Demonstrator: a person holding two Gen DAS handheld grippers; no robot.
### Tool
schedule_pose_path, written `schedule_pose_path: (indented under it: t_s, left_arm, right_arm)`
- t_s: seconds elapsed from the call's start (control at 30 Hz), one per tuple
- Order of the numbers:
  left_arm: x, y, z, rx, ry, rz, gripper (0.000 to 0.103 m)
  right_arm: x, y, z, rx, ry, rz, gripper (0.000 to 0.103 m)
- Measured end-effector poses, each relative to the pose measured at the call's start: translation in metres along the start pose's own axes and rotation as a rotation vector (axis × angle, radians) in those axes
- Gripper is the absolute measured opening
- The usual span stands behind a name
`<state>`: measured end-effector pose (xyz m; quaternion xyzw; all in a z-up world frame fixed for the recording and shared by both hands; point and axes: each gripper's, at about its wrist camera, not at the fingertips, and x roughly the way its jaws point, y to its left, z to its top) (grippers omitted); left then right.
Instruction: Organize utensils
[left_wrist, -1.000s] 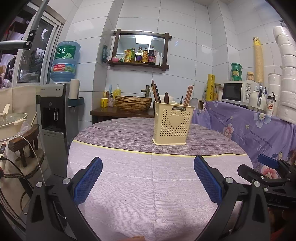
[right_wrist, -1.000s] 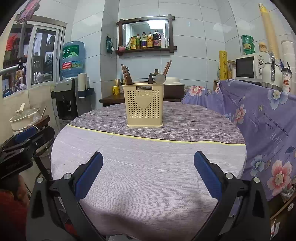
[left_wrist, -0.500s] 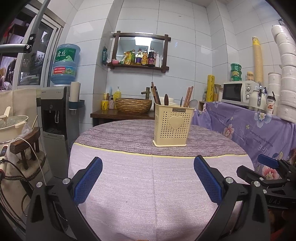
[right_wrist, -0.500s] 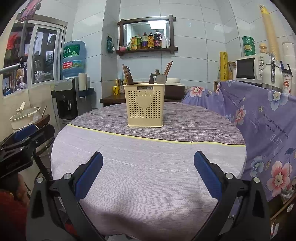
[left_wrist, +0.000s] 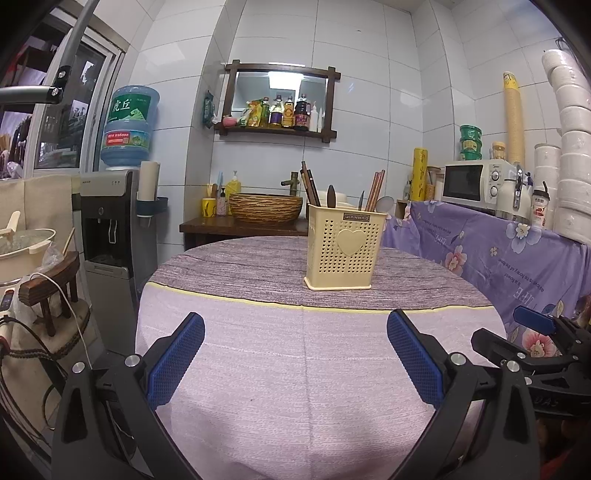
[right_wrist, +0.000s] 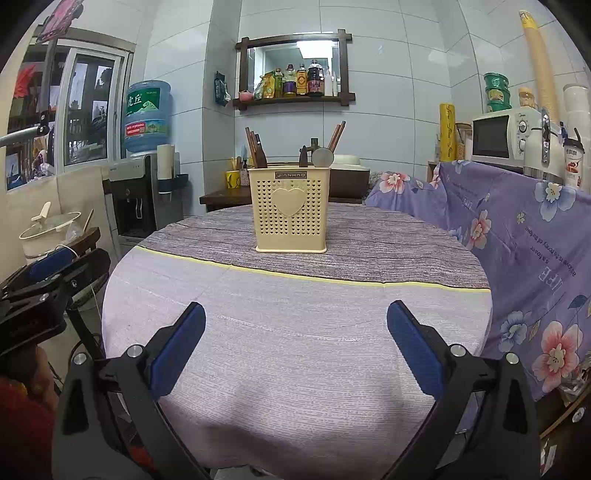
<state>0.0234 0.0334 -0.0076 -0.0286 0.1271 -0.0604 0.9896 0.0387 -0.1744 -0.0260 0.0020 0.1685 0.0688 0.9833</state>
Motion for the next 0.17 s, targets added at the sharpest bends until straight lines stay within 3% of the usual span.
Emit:
schedule_pose_path:
  t_s: [0.17]
  left_arm:
    - [0.0009,0.0000,0.0001,0.000,0.005,0.000,0.098]
  right_arm:
    - [0.0003,0.0000,-0.0001,0.000,0.002,0.002,0.097]
